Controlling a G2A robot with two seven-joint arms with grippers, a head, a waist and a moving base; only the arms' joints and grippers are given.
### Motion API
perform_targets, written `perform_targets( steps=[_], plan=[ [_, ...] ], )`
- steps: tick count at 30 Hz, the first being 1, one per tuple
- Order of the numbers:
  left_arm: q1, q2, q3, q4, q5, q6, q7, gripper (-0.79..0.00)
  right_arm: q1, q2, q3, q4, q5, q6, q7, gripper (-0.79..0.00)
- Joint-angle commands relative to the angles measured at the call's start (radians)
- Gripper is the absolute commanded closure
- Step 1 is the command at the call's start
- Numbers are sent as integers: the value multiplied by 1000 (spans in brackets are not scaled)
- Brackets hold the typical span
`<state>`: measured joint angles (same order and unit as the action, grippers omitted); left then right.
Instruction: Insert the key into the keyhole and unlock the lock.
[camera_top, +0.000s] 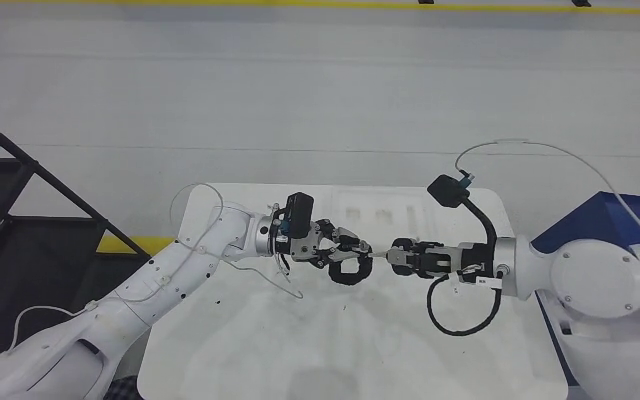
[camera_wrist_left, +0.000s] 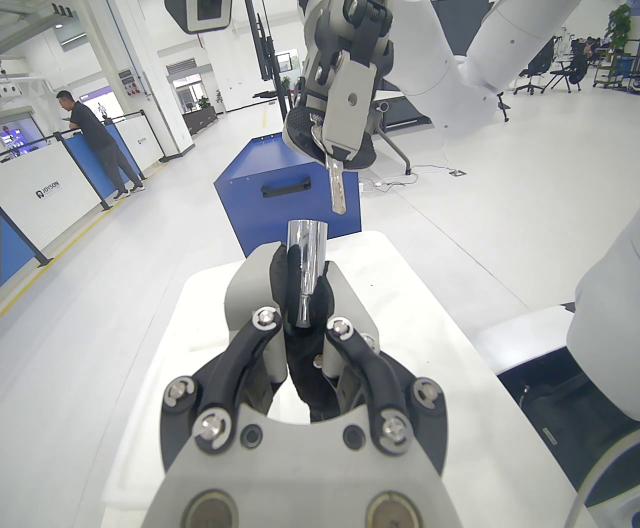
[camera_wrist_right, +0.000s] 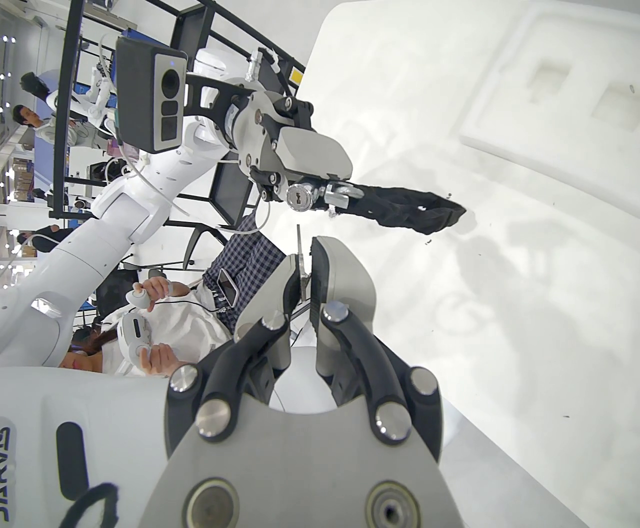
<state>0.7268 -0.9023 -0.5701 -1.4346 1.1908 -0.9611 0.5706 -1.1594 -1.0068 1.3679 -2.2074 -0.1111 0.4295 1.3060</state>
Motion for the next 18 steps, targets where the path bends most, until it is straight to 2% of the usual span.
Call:
perform_targets(
  steps=[1,5,10,18],
  plan=[
    [0,0,0,0,0,0,0,0,0,0,0,0,0,0,0,0],
    [3,0,-1,1,-1,6,-3,0,-26,2,-1,7,2,-6,-33,0],
    [33,-2,-27,-13,20,62,-24,0,-21,16,0,-53,-84,32,11,0],
    [46,-17,-21,-17,267,135,155,0,0,34,-59,-143,-245,58,27,0]
  ],
)
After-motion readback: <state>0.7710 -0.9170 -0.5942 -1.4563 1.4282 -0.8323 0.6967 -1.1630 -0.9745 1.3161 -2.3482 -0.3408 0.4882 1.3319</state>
